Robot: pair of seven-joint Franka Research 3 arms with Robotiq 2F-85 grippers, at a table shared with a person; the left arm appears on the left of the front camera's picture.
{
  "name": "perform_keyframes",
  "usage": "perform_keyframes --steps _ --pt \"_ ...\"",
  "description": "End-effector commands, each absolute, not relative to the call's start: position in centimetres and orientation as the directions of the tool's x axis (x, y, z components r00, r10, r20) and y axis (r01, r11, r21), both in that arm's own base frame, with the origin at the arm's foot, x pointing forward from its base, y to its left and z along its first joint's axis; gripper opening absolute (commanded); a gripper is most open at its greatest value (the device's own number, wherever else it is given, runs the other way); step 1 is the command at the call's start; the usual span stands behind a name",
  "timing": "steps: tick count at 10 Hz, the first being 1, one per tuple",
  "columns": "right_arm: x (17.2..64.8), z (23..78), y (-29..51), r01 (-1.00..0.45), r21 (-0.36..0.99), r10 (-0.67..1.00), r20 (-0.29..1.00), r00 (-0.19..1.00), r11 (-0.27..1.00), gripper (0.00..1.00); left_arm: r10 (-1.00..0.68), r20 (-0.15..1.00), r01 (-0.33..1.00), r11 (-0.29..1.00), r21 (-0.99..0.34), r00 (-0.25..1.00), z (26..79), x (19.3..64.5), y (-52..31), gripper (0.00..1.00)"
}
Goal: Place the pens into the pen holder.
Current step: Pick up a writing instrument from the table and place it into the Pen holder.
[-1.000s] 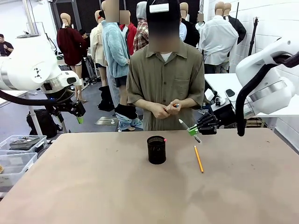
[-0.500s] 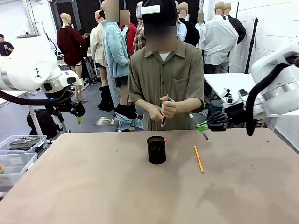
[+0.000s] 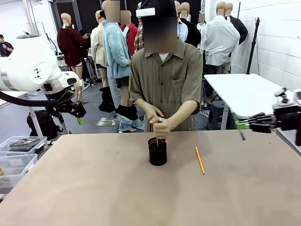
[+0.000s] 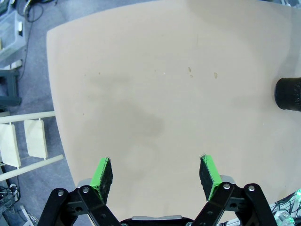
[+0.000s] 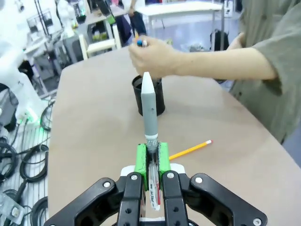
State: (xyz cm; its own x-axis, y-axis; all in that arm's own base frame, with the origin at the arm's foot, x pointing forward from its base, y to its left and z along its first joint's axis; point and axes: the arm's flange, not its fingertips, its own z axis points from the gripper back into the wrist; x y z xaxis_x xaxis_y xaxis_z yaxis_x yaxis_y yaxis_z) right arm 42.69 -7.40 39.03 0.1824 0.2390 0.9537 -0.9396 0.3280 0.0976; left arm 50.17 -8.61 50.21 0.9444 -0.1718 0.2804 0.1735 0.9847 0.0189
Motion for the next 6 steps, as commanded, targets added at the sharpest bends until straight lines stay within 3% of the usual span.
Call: perform_keyframes --steps 1,6 --pt "40.3 38.6 -10.2 -0.931 0.077 0.180 0.972 0.149 0.357 0.00 -0.184 0.287 0.188 0.982 0.015 0.940 50.2 50.0 -8.4 0.96" --pt "39.0 37.7 -11.9 -0.926 0.086 0.129 0.981 0.142 0.367 0.00 -0.184 0.287 0.188 0.982 0.015 0.940 50.2 50.0 -8.4 0.96"
